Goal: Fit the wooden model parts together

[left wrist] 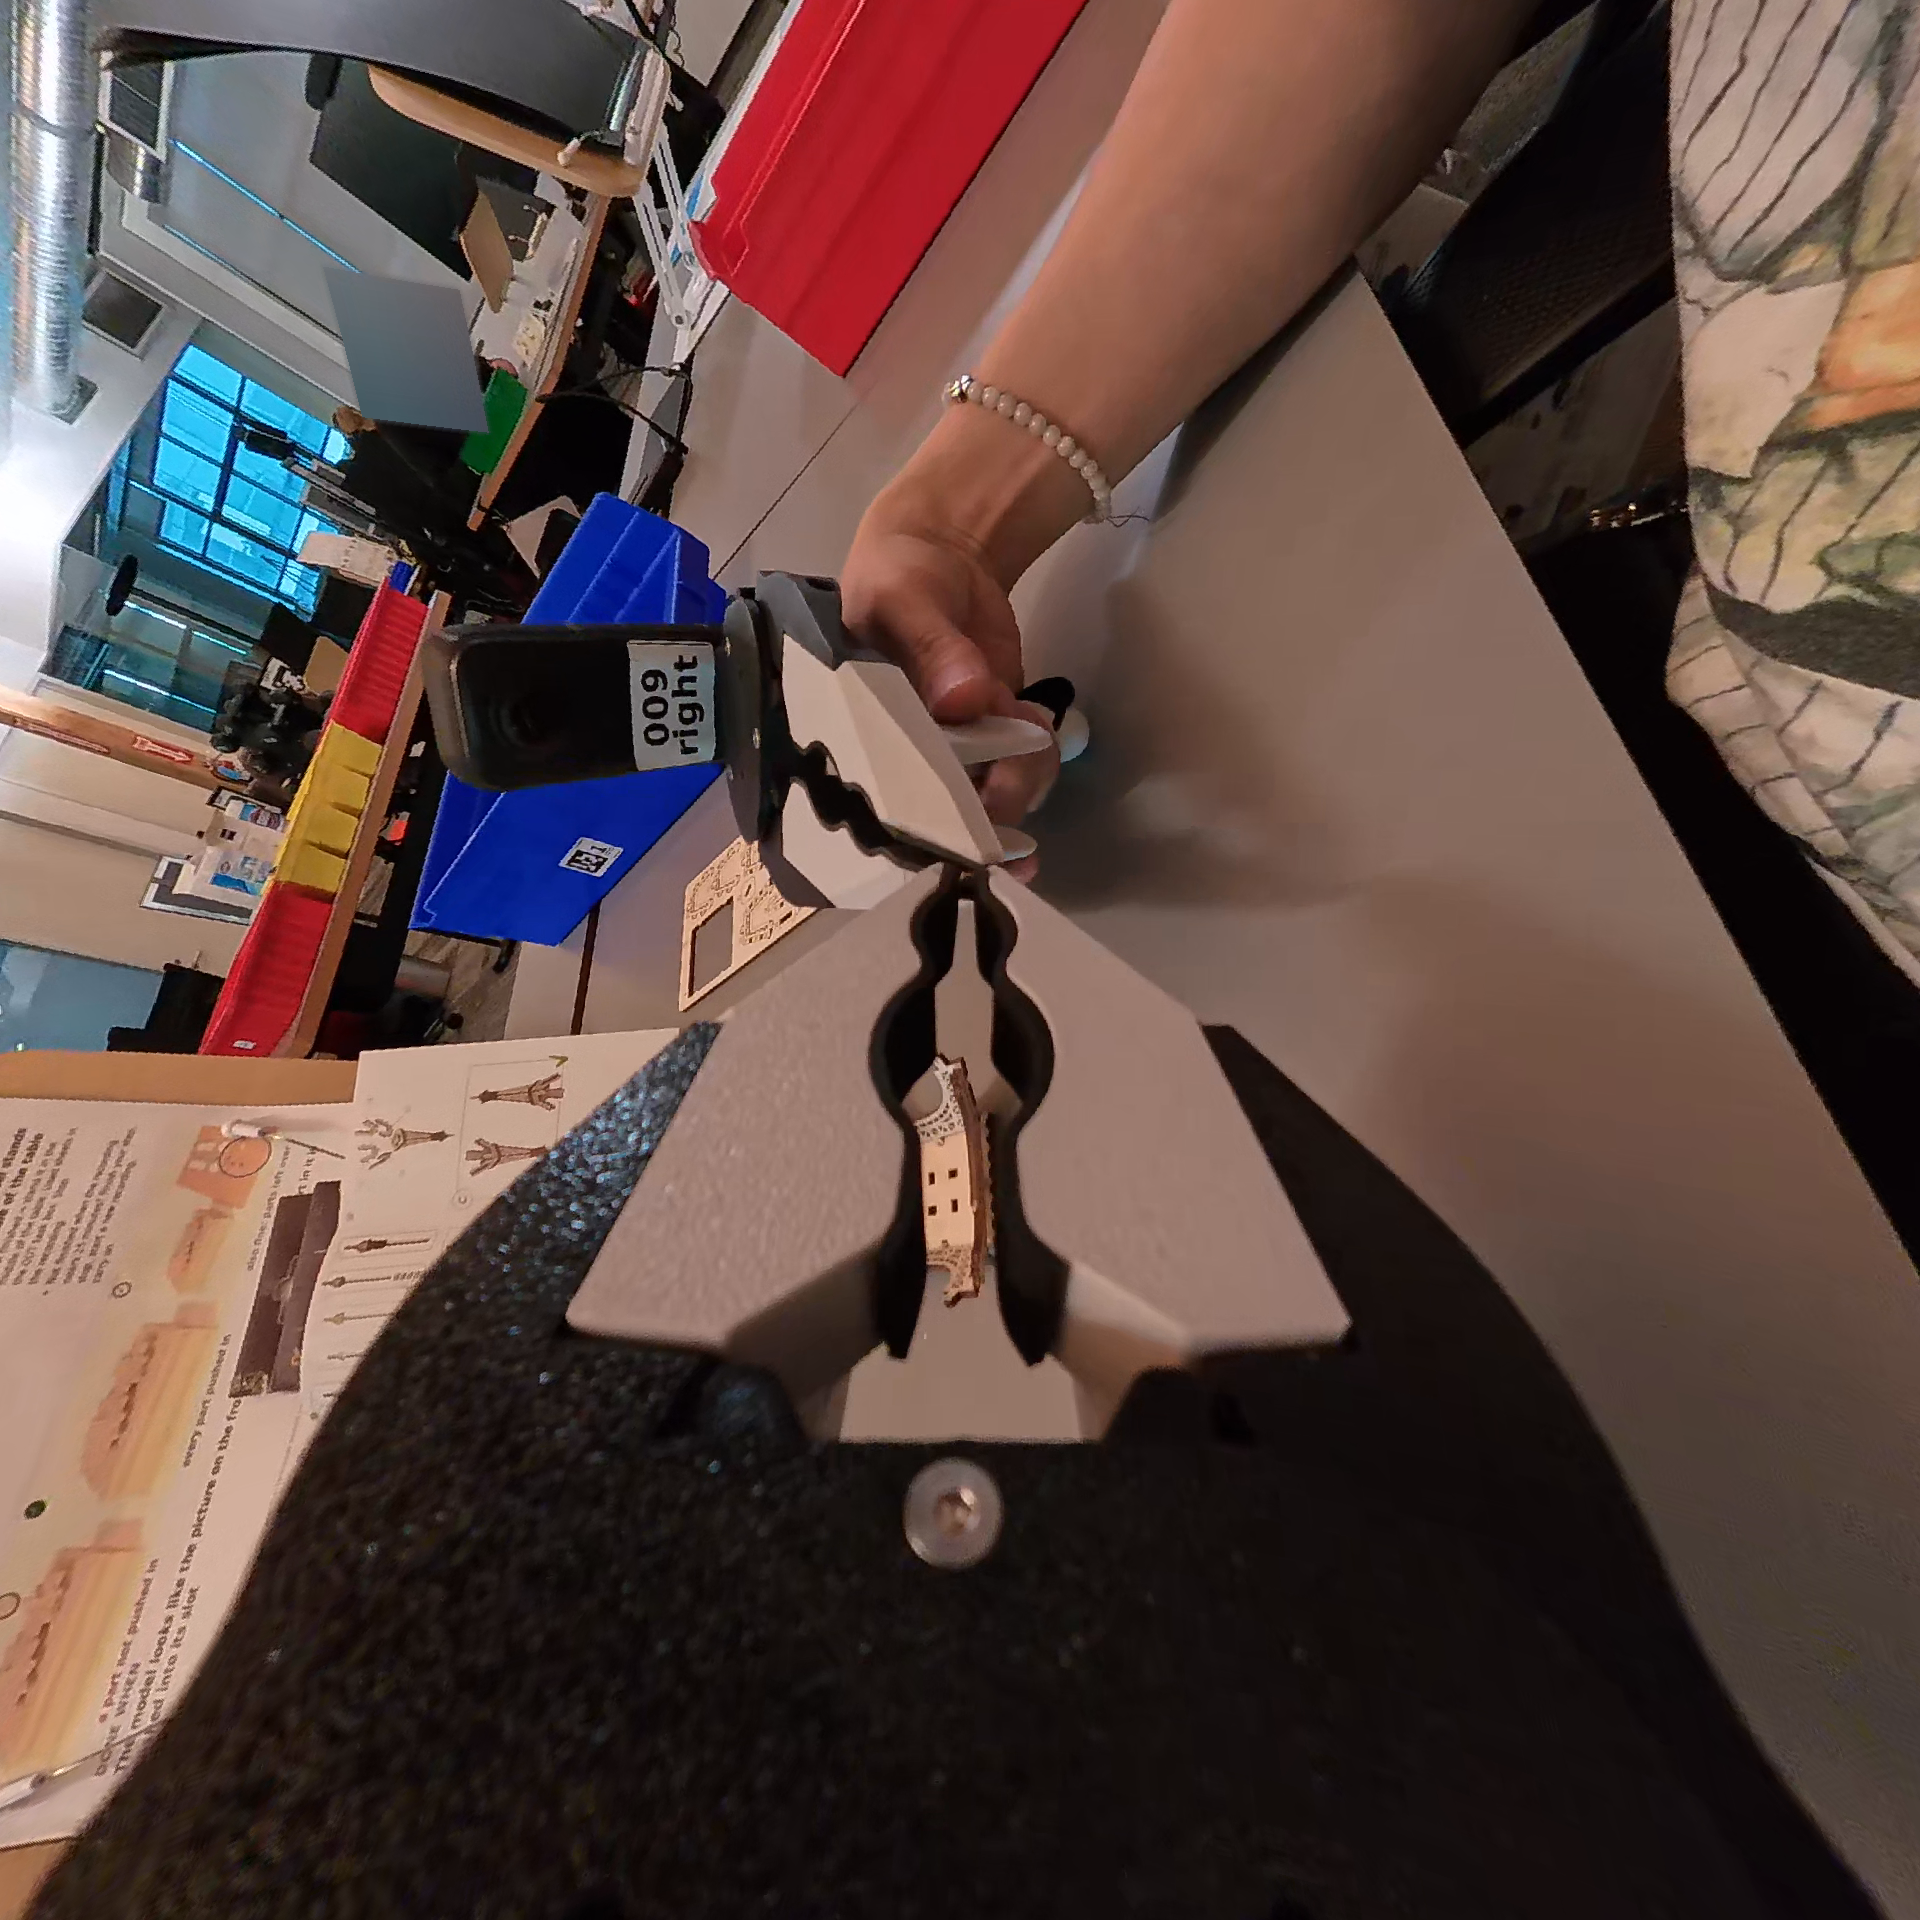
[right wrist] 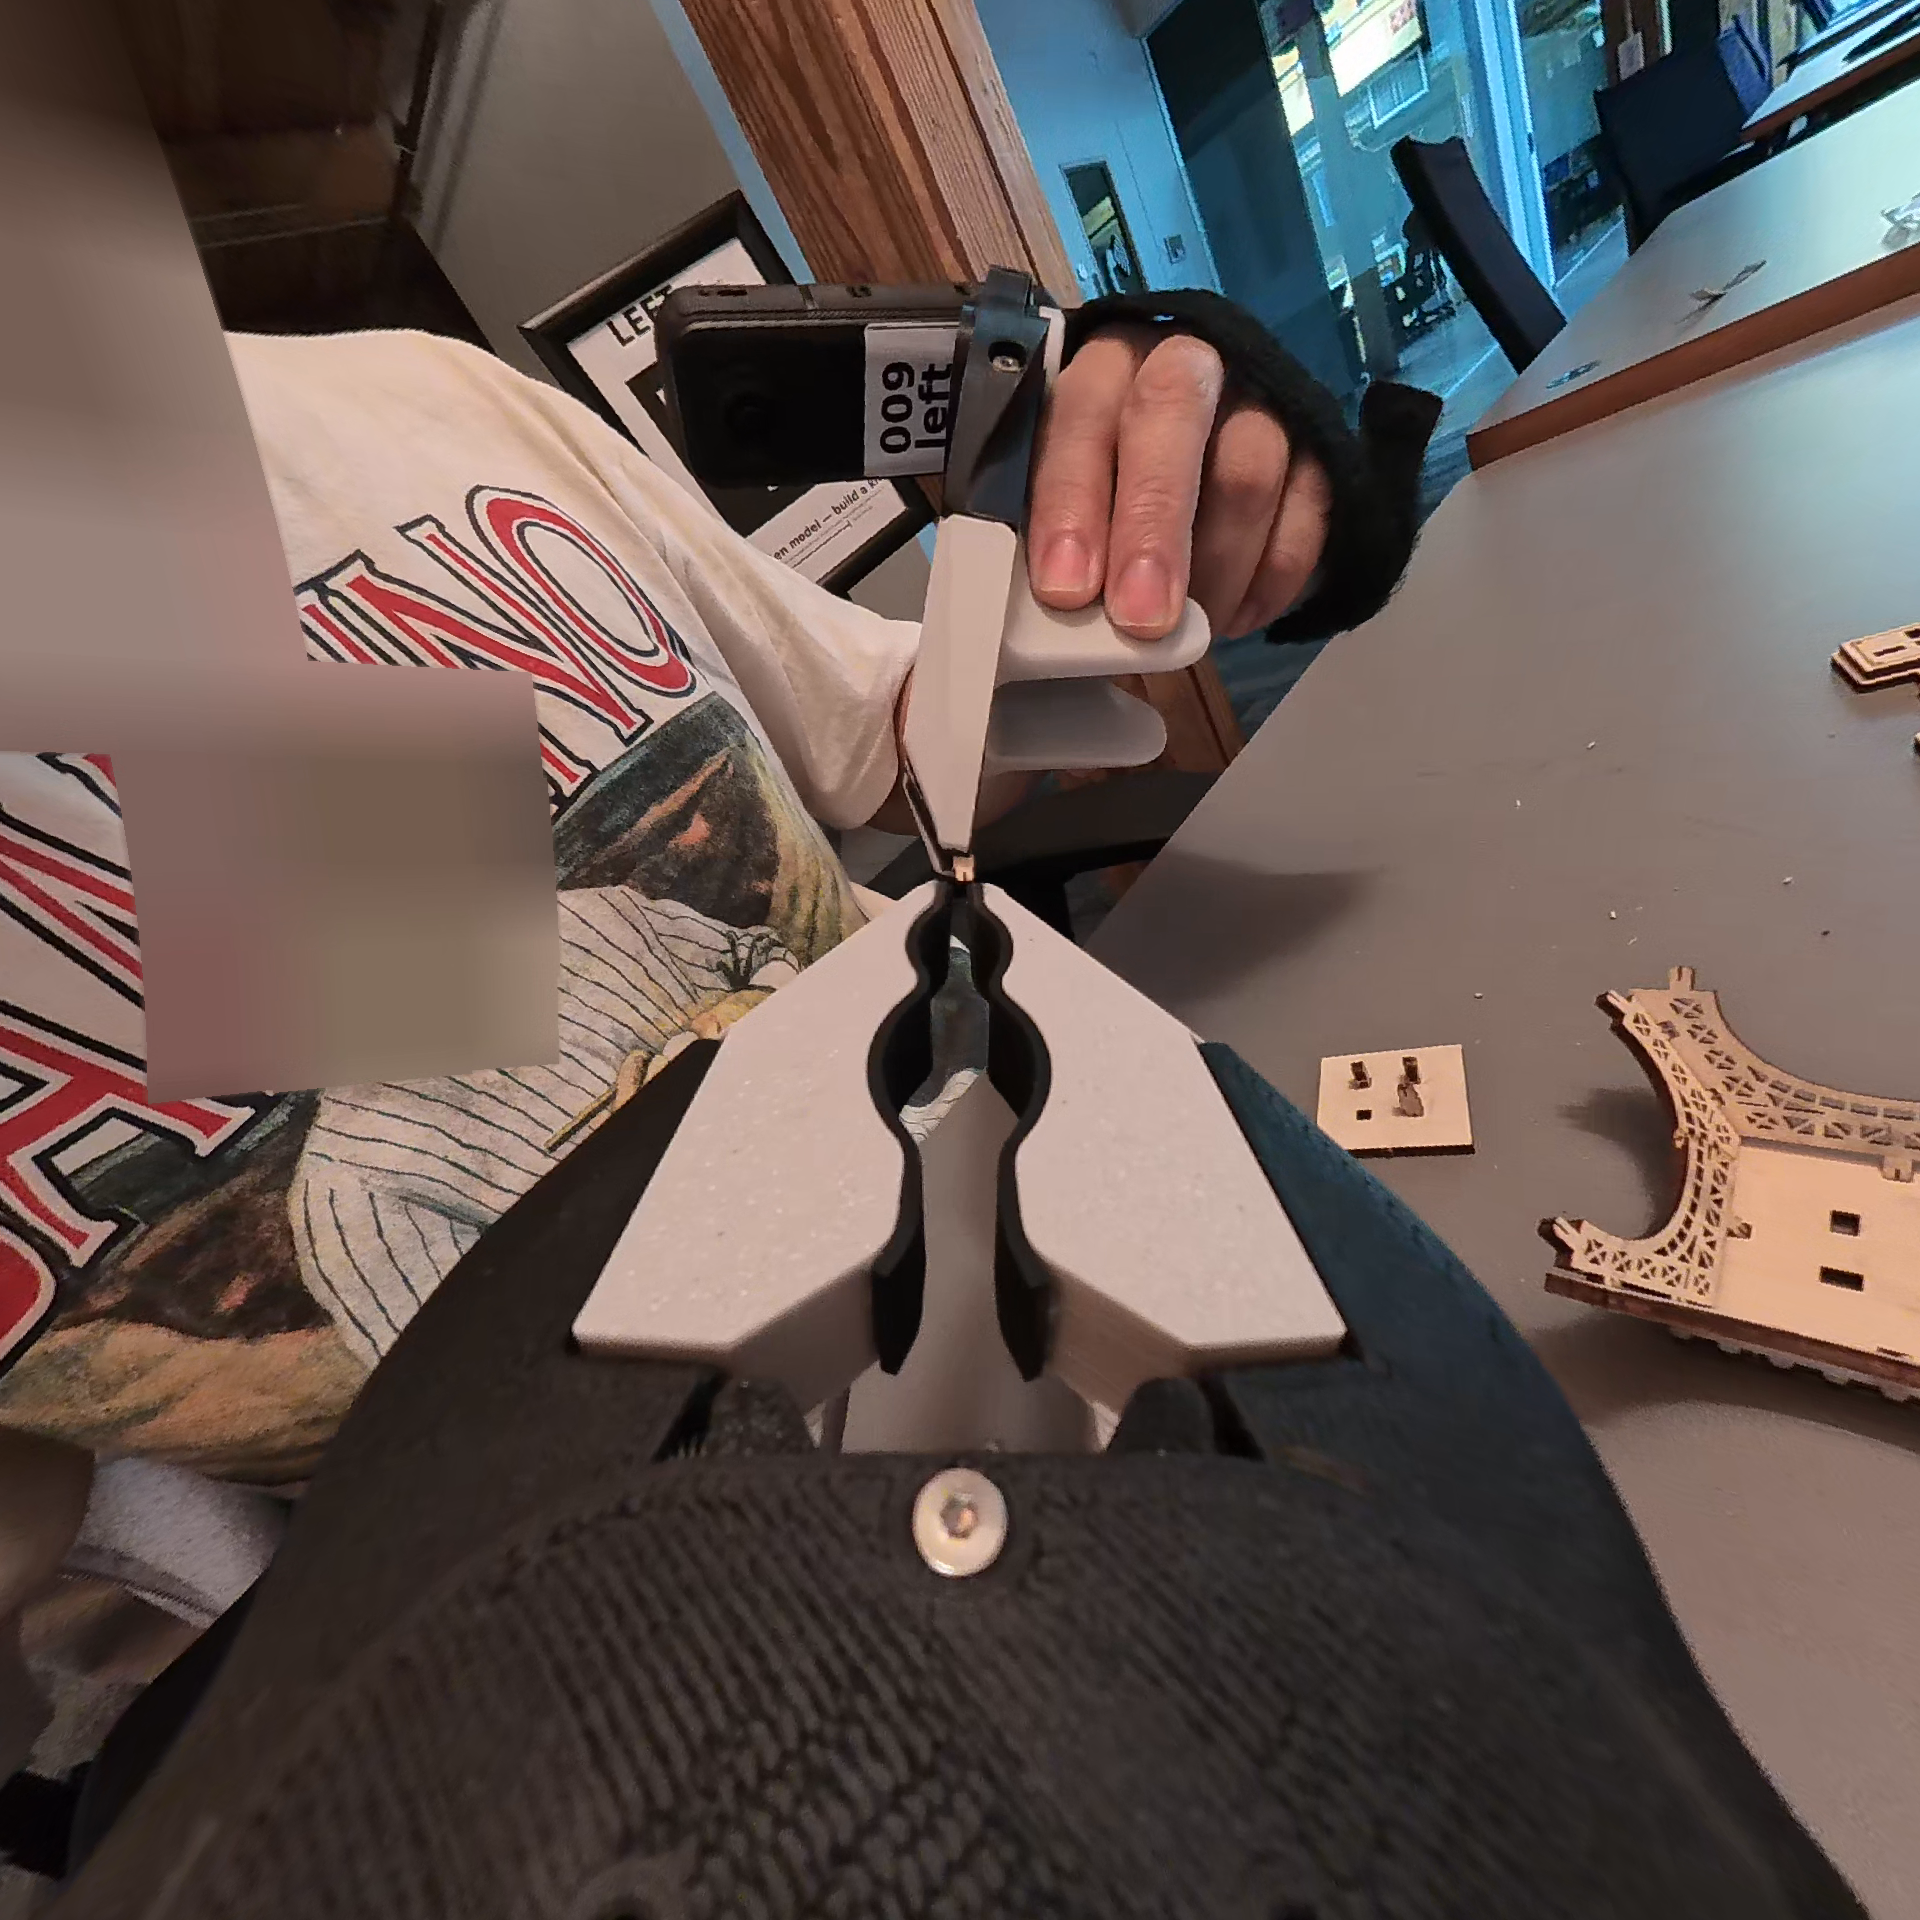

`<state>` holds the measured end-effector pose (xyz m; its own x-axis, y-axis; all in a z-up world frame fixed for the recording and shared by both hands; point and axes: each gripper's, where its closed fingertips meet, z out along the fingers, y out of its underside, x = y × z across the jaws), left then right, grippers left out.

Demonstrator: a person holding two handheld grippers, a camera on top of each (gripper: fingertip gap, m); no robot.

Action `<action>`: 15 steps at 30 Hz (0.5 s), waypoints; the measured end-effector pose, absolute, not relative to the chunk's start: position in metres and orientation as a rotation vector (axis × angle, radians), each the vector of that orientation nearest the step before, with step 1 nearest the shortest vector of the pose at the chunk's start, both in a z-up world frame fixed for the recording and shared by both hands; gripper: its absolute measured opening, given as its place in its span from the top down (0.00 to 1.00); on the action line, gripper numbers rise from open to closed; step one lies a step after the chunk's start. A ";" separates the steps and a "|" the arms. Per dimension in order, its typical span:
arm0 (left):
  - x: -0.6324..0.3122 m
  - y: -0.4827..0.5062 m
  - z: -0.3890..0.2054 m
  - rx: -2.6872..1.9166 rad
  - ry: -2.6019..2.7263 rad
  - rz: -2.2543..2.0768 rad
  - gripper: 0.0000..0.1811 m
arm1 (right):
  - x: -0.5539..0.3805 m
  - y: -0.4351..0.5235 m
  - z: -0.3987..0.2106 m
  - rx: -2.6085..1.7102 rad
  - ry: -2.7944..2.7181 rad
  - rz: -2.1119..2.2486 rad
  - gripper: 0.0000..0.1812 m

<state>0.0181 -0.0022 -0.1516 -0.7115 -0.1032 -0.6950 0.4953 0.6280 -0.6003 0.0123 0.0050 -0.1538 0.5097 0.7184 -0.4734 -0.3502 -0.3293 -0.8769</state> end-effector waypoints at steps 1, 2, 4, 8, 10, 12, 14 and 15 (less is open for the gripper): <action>0.018 -0.002 -0.151 0.306 2.130 -1.069 1.00 | 0.012 0.005 -0.154 -1.559 -0.328 1.123 1.00; 0.018 -0.002 -0.151 0.304 2.130 -1.071 1.00 | 0.012 0.004 -0.153 -1.556 -0.328 1.128 1.00; 0.018 -0.002 -0.151 0.303 2.128 -1.067 1.00 | 0.013 0.005 -0.154 -1.556 -0.321 1.132 1.00; 0.018 -0.002 -0.152 0.304 2.131 -1.064 1.00 | 0.016 0.008 -0.155 -1.569 -0.284 1.126 0.94; 0.018 -0.002 -0.153 0.304 2.136 -1.057 1.00 | 0.016 0.007 -0.153 -1.553 -0.289 1.137 0.98; 0.018 -0.002 -0.154 0.301 2.137 -1.065 1.00 | 0.016 0.006 -0.153 -1.550 -0.298 1.135 1.00; 0.018 -0.002 -0.154 0.298 2.138 -1.068 1.00 | 0.016 0.006 -0.153 -1.552 -0.297 1.132 1.00; 0.018 -0.001 -0.154 0.298 2.136 -1.068 1.00 | 0.016 0.006 -0.153 -1.552 -0.296 1.133 1.00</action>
